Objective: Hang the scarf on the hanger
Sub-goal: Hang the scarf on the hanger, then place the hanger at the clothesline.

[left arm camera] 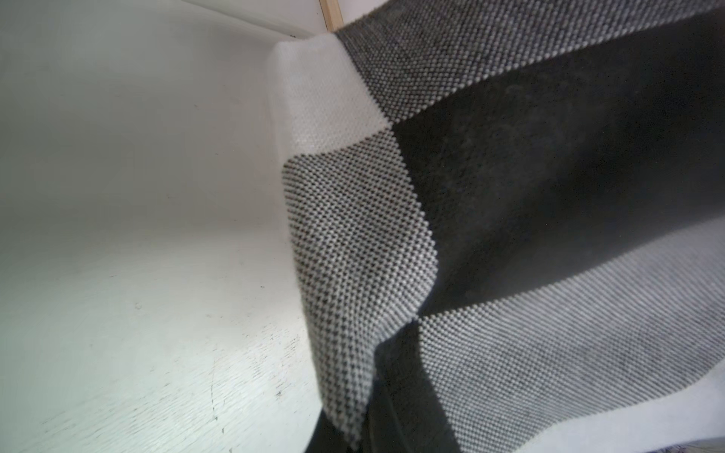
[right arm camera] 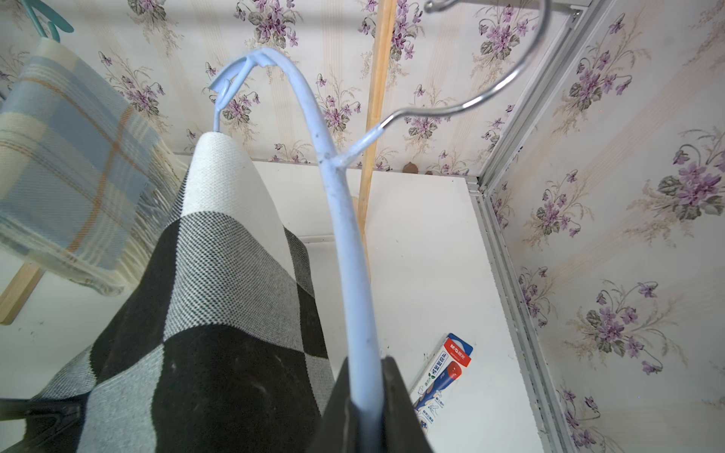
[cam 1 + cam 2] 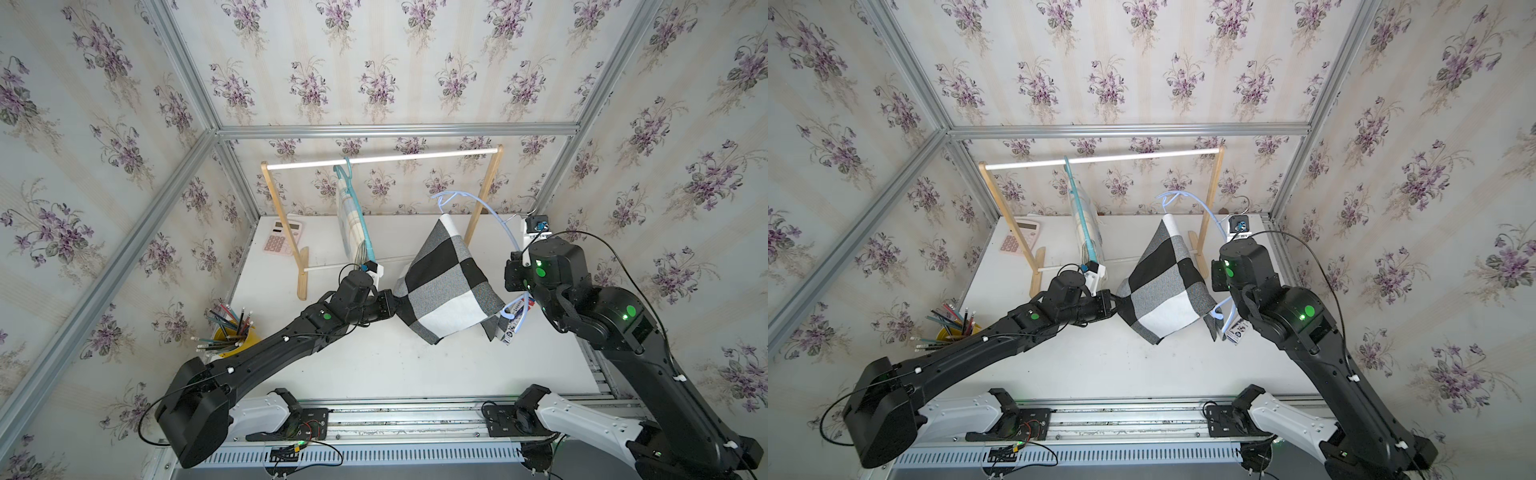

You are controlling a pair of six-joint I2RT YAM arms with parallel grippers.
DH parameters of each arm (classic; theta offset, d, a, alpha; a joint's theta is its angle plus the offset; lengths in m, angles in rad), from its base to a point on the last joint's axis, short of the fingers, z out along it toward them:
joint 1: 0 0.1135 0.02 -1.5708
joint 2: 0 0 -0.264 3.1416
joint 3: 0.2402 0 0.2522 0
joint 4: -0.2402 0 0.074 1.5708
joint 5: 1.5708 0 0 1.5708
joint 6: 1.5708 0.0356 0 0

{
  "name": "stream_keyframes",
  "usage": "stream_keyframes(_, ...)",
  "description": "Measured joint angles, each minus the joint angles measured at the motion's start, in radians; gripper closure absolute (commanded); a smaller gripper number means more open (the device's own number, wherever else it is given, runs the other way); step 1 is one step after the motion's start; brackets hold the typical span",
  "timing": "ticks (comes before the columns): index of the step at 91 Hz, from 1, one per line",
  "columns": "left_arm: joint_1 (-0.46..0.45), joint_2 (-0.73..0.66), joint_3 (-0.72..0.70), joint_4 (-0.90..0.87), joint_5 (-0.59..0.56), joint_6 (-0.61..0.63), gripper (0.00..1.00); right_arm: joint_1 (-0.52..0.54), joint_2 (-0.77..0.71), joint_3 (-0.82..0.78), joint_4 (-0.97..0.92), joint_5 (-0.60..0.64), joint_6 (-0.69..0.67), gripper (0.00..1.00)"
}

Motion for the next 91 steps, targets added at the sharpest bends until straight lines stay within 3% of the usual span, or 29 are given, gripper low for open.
stream_keyframes(14,0.0,0.058,0.027,0.023,0.047,-0.006,0.48,-0.001,-0.001,0.025,-0.03,-0.017,0.002,1.0)
stream_keyframes(24,-0.004,0.059,0.029,0.023,0.072,-0.018,0.32,-0.002,-0.008,0.03,-0.032,-0.027,0.0,1.0)
stream_keyframes(41,-0.019,-0.018,0.033,-0.014,0.084,0.003,0.27,-0.002,-0.038,0.003,-0.025,-0.043,-0.024,1.0)
stream_keyframes(64,-0.071,-0.135,0.165,-0.188,0.042,0.105,0.31,0.011,-0.068,-0.005,0.001,-0.105,-0.09,1.0)
stream_keyframes(91,-0.1,-0.043,0.463,-0.346,-0.024,0.19,0.34,0.048,-0.066,-0.004,0.025,-0.161,-0.16,1.0)
